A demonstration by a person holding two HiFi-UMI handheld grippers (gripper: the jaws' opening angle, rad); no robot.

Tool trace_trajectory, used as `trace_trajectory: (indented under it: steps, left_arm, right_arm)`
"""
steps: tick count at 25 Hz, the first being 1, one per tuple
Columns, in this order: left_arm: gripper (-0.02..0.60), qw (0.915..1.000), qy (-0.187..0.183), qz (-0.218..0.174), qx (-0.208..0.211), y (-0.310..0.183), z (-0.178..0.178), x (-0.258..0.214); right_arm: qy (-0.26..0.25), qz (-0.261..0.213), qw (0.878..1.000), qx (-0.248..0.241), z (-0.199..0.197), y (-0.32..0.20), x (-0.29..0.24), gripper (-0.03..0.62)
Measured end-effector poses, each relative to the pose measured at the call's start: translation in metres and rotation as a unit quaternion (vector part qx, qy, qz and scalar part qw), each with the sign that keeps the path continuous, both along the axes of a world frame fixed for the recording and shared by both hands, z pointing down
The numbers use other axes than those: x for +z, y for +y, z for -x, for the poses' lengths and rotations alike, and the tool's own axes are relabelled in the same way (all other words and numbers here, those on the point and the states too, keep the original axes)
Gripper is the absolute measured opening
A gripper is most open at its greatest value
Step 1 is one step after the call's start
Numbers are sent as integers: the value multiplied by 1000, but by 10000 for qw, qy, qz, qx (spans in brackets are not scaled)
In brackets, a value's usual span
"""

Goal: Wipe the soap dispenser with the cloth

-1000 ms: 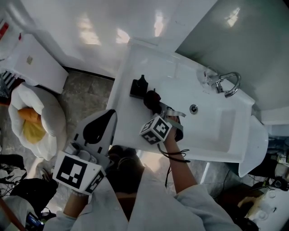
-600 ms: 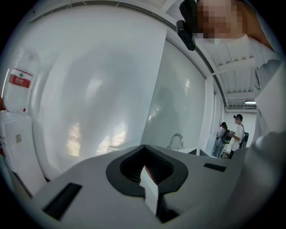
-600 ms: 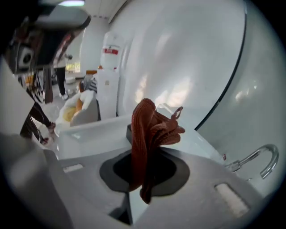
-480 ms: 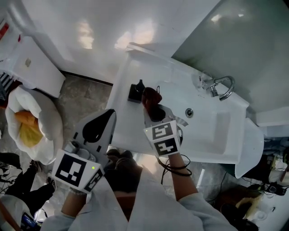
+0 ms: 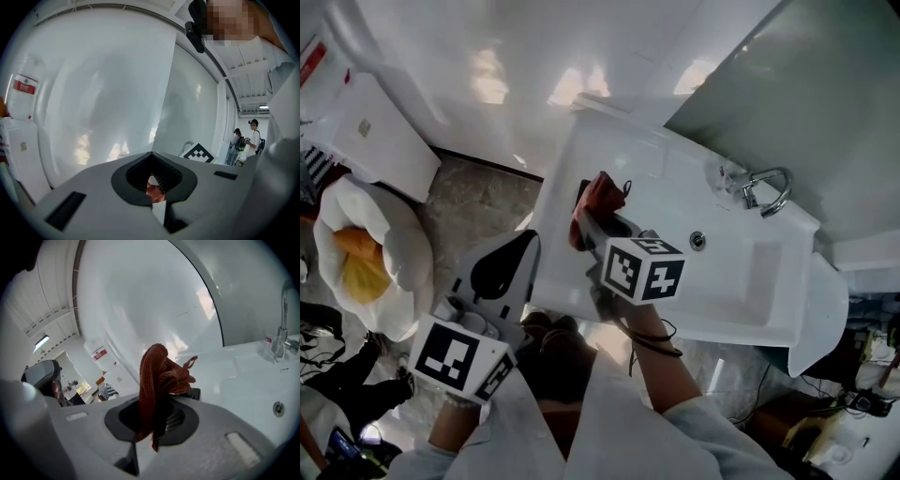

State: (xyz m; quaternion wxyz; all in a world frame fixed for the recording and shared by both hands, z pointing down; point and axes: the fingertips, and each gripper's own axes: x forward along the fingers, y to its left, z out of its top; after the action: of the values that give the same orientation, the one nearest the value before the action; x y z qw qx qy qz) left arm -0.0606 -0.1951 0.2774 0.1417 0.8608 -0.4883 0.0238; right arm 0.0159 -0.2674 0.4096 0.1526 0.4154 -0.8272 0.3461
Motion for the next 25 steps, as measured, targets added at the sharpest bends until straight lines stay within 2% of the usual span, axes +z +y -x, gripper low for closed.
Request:
trace_trajectory:
  steps: [4, 12, 16, 20, 25]
  left_arm:
    - [3, 10000, -13, 51, -18, -3, 1, 3]
    - [3, 9999, -51, 130, -7, -9, 5, 11]
    - [3, 9999, -33, 162, -29, -12, 9, 13]
    - [3, 9998, -1, 175, -17, -16, 11, 15]
    - [3, 9998, 41, 174, 83, -19, 6, 16]
  right_arm:
    - [-5, 250, 9997, 43, 13, -5, 20, 55]
    - [542, 566, 9969, -34, 28, -14, 66, 55]
    - [582, 902, 9941, 143, 25, -17, 90, 55]
    - [609, 1264, 9900, 121, 23, -8, 108, 55]
    - [800, 1403, 9869, -18, 14, 10, 116, 55]
